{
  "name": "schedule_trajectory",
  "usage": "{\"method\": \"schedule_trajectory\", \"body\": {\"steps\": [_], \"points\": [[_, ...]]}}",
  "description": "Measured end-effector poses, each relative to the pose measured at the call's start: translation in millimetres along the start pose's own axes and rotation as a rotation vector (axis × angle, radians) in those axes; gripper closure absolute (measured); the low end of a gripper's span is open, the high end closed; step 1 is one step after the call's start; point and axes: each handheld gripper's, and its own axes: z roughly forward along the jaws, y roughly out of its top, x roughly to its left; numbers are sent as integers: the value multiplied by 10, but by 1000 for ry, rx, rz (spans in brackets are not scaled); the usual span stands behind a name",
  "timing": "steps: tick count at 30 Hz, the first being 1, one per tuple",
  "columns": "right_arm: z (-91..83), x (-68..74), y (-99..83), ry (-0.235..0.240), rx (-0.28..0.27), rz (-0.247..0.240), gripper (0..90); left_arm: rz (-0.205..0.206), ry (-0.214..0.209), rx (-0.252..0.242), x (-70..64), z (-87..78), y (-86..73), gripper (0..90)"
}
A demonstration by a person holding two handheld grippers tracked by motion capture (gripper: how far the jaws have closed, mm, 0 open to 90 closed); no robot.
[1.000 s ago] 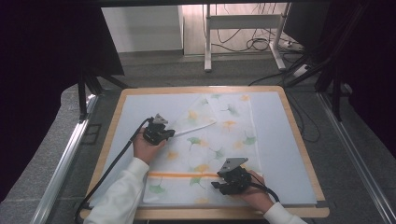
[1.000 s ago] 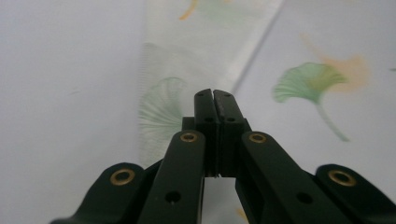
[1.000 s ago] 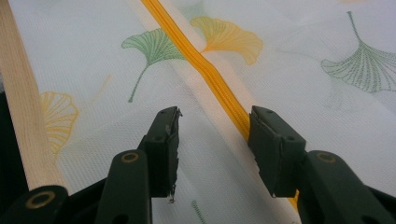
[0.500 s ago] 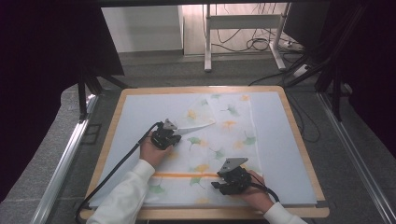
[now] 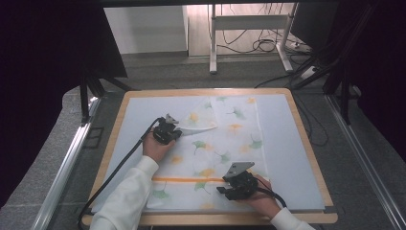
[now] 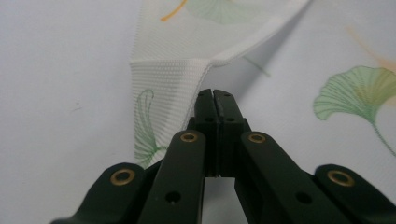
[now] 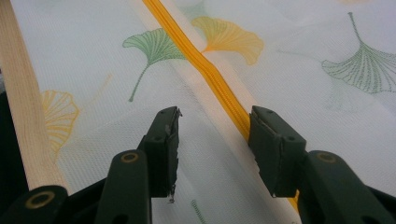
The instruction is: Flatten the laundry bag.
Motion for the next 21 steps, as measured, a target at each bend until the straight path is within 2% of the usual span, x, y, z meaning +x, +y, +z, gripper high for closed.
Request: {"method": "schedule_trajectory", "body": {"steps": [5,6,8,10,12,14,21], "points": [[0,-2,0,1,0,2,524,-47,-8,-28,139,-25,34,900],[0,-5,-1,3,-1,2,525,-61,2,-27,210,-33,50,900],[-1,-6,-1,5,-2,4,525,-66,8,-26,249,-35,56,900],[-1,-6,-2,5,-2,3,525,-95,15,-30,365,-38,70,900],[-1,-6,-3,5,-2,3,525,-105,13,-31,402,-36,72,900],[-2,-8,-3,6,-2,-1,525,-123,22,-25,491,-7,71,900],[-2,-12,-6,8,-4,2,520,-163,24,-3,624,25,21,900]]}}
